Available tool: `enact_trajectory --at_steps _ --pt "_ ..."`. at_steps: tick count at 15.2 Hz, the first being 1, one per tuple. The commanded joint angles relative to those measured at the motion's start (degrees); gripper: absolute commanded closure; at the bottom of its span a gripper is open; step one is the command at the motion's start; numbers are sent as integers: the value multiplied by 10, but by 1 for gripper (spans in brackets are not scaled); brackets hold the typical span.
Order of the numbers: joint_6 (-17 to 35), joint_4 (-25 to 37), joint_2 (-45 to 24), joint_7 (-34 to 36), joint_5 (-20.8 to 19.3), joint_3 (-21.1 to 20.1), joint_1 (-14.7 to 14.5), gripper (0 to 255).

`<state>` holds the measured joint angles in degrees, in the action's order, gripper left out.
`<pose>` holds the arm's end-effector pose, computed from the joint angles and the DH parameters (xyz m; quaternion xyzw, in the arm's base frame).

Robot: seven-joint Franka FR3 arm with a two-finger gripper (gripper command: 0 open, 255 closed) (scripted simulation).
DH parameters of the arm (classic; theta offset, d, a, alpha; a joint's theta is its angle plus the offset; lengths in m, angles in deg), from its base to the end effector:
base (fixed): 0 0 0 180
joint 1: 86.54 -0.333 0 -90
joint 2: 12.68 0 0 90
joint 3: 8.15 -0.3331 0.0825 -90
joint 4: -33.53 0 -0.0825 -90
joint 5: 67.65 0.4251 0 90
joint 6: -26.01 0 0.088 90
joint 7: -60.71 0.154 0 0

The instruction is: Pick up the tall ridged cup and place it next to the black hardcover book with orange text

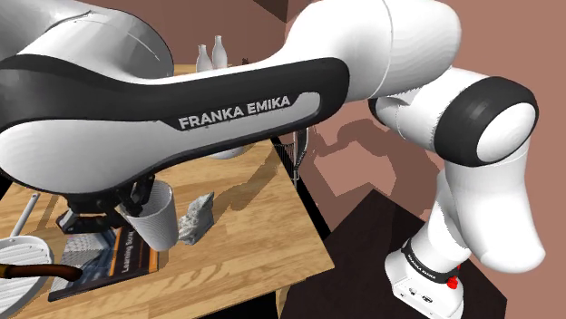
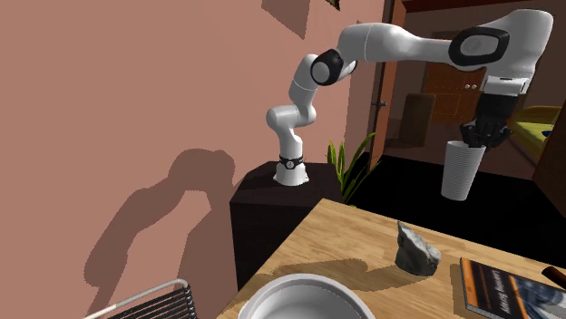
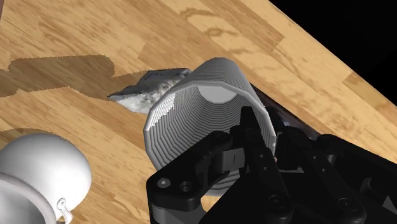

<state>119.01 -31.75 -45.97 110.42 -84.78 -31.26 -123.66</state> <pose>0.4717 0.5922 0.4452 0.9958 0.0766 0.0157 0.0466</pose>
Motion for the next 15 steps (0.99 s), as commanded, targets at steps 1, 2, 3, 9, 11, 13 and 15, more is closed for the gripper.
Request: enact_trajectory --at_steps 1,2,3,9,11,13,15 --pt "17 -19 3 3 0 0 3 255" --pt "25 -28 3 4 0 0 4 255" --pt "33 -37 4 5 0 0 6 255" --pt "77 -81 2 12 -2 1 12 255" --pt "91 -94 0 14 -3 2 13 255" --pt "105 -106 -2 16 -5 3 14 255" --pt "119 -117 -5 18 -7 4 15 255"
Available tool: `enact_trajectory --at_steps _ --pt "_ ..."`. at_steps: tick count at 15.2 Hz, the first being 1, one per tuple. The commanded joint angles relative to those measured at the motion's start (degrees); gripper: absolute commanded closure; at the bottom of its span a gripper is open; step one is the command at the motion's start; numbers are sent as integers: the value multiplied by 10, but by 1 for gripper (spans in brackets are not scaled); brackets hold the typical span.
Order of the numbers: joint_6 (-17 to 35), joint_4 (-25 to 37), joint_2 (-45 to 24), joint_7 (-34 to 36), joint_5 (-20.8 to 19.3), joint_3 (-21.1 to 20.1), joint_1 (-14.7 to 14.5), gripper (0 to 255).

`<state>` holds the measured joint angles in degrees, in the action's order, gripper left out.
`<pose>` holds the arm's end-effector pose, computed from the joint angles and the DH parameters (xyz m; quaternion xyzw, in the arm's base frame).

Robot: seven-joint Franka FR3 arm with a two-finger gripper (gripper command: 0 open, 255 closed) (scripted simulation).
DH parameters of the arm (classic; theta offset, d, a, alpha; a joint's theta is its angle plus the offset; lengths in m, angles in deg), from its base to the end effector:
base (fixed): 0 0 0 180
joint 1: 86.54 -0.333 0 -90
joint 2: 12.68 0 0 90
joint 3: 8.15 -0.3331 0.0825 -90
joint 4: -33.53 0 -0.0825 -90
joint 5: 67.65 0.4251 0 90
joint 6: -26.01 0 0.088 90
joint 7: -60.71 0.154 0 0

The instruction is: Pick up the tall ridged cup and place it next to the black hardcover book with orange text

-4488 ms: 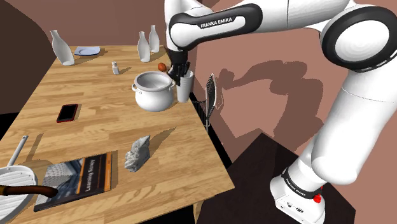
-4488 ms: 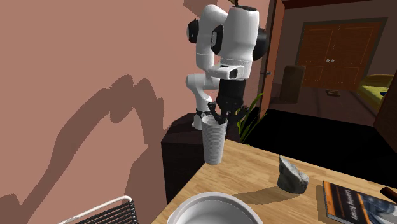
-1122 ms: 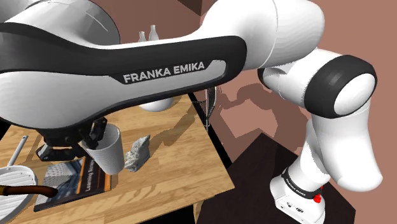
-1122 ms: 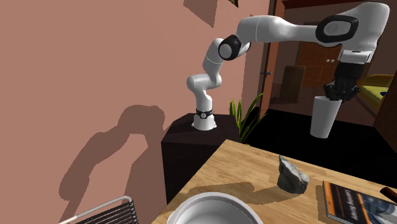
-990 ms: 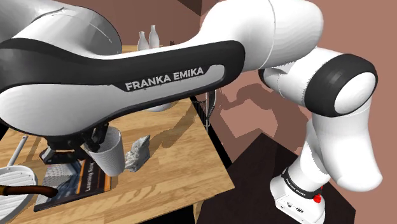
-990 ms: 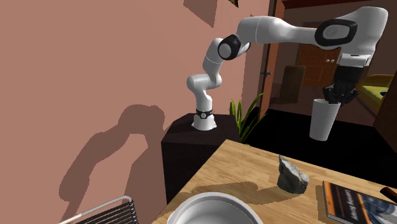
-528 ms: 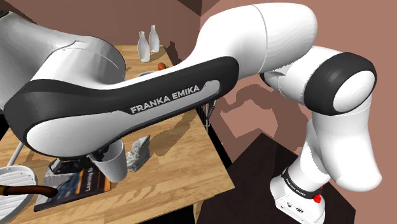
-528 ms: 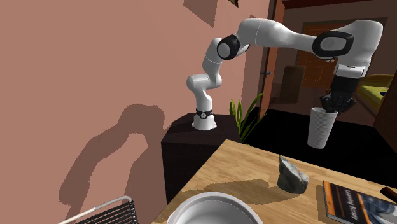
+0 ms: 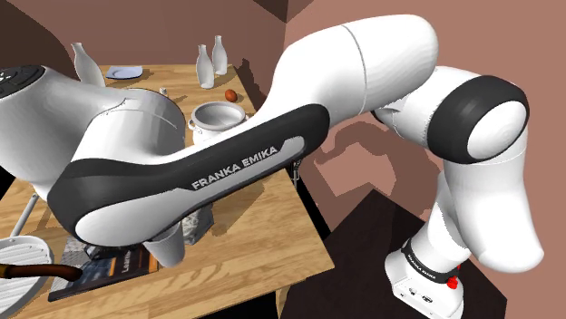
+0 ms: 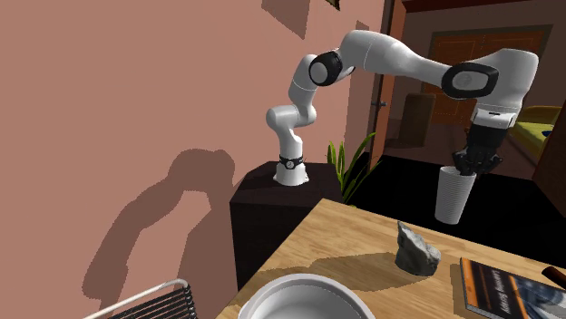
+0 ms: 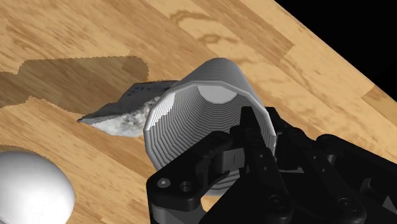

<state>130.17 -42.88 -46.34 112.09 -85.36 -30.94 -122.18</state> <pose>0.4704 0.5908 0.3583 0.9958 0.0766 0.0156 0.0466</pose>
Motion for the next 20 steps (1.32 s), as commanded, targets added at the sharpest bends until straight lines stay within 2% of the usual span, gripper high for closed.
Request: enact_trajectory --at_steps 1,17,20 --pt "14 -11 -3 3 -2 1 1 255" --pt "110 -69 -44 22 -22 13 0 255" --pt "114 -71 -47 23 -23 13 0 255"
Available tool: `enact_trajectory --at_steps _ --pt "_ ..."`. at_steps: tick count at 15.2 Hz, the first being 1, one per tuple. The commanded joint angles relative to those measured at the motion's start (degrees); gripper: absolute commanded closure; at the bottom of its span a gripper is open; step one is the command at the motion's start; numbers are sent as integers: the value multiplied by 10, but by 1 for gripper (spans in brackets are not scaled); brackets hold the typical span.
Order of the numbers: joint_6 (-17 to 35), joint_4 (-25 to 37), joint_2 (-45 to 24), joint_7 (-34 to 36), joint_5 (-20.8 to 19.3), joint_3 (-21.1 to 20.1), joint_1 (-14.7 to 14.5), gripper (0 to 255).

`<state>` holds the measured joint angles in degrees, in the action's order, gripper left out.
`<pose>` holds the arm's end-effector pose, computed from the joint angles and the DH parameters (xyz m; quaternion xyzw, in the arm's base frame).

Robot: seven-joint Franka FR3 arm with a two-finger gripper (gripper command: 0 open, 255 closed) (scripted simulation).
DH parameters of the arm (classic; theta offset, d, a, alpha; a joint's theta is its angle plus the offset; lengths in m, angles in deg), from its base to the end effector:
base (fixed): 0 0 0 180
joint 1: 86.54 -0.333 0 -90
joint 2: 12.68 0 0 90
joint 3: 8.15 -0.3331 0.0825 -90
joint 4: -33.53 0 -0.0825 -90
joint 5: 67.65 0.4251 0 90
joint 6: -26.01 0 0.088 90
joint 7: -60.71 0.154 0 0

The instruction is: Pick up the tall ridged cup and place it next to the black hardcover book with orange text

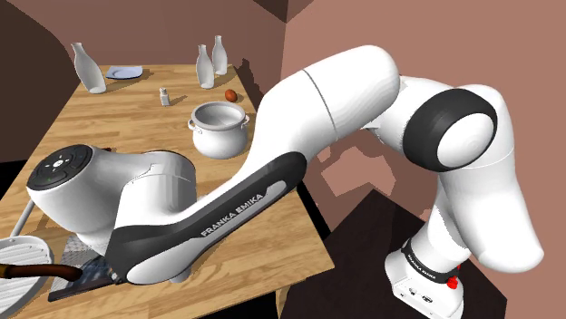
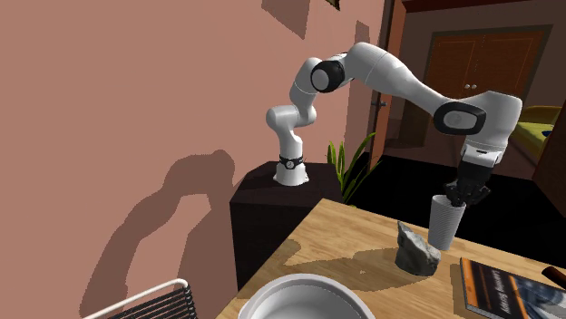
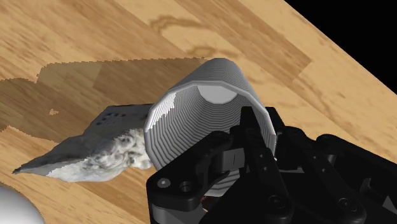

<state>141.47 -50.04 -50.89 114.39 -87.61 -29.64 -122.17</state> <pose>0.4681 0.5894 0.2525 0.9959 0.0766 0.0157 0.0464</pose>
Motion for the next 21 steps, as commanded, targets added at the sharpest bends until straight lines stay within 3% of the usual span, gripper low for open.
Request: enact_trajectory --at_steps 1,5,6,11,15,21 --pt "1 0 -1 0 0 0 0 255" --pt "1 0 -1 0 0 0 0 255" --pt "1 0 -1 0 0 0 0 0" --pt "1 0 -1 0 0 0 0 0" --pt "-57 37 22 -8 12 -8 -3 0" --pt "-57 37 22 -8 12 -8 -3 0"
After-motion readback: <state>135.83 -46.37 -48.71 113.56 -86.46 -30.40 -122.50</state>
